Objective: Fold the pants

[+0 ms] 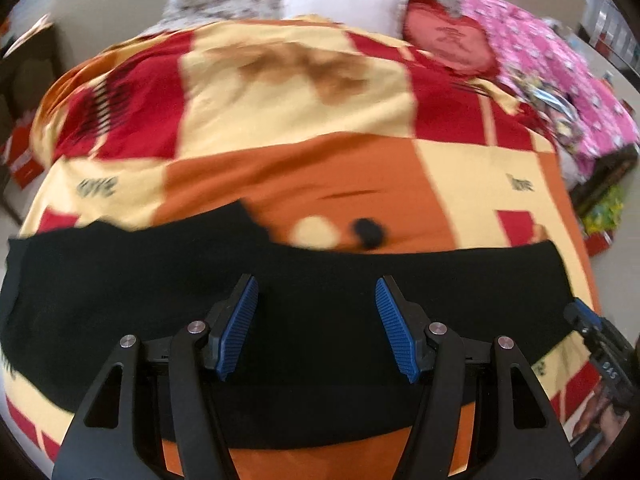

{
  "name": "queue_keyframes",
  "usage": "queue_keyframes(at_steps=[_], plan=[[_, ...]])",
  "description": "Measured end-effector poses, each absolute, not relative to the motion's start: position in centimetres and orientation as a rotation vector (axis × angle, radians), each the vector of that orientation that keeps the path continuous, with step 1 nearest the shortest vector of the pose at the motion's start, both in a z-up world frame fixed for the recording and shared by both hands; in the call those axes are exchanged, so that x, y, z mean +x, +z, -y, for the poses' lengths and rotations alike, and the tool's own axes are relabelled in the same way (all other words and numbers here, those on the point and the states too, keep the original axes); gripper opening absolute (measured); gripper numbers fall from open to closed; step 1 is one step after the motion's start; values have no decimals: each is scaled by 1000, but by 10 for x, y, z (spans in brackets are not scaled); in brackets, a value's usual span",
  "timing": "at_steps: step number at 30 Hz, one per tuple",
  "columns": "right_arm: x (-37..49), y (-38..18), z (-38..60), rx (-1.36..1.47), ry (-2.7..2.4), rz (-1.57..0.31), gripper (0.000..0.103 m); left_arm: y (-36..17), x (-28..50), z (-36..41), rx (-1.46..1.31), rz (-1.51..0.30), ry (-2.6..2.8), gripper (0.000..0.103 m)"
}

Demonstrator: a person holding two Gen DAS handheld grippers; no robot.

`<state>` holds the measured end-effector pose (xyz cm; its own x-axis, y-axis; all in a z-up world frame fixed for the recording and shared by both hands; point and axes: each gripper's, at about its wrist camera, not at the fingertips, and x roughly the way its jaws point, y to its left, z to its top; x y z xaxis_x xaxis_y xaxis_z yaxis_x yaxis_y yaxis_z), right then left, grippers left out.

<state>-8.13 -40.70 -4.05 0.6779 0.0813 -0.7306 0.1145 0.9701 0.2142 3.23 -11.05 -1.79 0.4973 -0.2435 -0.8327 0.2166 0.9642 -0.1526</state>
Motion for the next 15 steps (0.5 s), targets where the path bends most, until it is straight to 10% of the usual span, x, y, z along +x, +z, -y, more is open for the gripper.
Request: queue_keyframes(at_steps=[15], plan=[[-96,-61,420,470,146,-795,46,-35,63,281,143,-1128,-716,65]])
